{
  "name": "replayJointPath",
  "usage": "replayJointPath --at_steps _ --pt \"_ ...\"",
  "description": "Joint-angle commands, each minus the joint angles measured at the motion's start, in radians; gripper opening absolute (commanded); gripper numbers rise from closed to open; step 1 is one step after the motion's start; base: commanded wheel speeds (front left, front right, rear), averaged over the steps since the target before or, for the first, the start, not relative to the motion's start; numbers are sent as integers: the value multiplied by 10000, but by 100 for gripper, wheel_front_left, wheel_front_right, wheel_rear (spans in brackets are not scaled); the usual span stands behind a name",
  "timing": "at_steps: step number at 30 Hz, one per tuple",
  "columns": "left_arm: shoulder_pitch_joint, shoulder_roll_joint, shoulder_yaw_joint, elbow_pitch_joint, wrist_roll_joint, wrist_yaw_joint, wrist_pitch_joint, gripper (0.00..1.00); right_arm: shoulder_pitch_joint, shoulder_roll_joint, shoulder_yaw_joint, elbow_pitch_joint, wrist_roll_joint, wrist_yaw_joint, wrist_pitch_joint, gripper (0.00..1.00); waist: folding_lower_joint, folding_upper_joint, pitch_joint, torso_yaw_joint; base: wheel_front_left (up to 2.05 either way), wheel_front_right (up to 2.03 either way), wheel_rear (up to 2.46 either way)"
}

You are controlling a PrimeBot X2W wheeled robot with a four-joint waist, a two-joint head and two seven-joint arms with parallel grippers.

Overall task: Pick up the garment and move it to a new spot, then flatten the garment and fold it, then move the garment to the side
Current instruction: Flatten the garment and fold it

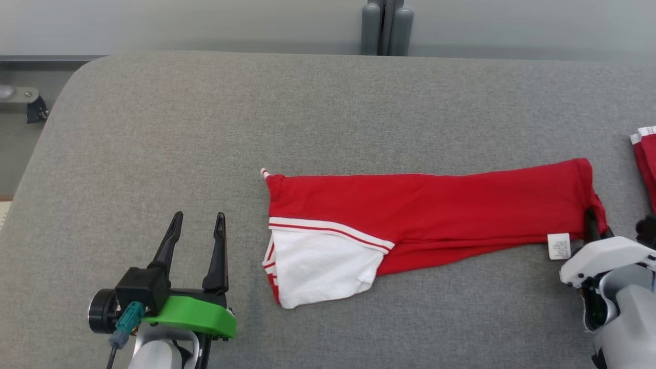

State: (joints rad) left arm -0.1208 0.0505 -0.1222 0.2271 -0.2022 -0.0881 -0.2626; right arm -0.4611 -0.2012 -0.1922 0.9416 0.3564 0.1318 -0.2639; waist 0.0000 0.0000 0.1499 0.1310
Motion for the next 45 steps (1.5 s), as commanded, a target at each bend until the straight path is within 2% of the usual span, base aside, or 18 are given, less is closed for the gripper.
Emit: replayJointPath --at_steps 1,5,9,12,17,23,29,31,40,45 --pt "108 10 12 -6 -89 -26 -26 100 310 -158 -291 -64 -13 -25 -1 0 0 0 -108 -141 0 0 0" --pt "163 10 60 -3 -95 -1 -26 100 864 -261 -1101 -181 -253 -25 -1 0 0 0 -260 -360 0 0 0" --pt "242 12 133 -57 -136 40 -26 100 1255 45 -1595 -479 -520 -24 -2 0 0 0 -362 -582 0 0 0" --pt "259 11 118 -66 -129 23 -27 100 1287 265 -1646 -773 -655 -24 -2 0 0 0 -389 -716 0 0 0" --pt "237 12 78 -46 -138 27 -26 100 972 758 -1161 -1677 -535 -21 -2 0 0 0 -476 -790 0 0 0" --pt "311 12 116 -21 -125 40 -27 100 848 1231 135 -2946 -251 -19 -1 0 0 0 -670 -620 0 0 0" --pt "465 11 -12 38 -213 43 -26 100 995 1476 2174 -3960 99 -18 108 0 0 0 -862 -285 0 0 0" --pt "489 12 -90 53 -253 76 -26 100 1031 1469 2807 -4148 611 -18 199 0 0 0 -886 -133 0 0 0" --pt "632 12 -289 167 -399 157 -27 100 806 1488 5501 -3893 2552 -18 68 0 0 0 -861 666 0 0 0" --pt "639 12 -312 223 -392 120 -26 100 693 1486 6337 -3439 3247 -18 -7 0 0 0 -801 1017 0 0 0"
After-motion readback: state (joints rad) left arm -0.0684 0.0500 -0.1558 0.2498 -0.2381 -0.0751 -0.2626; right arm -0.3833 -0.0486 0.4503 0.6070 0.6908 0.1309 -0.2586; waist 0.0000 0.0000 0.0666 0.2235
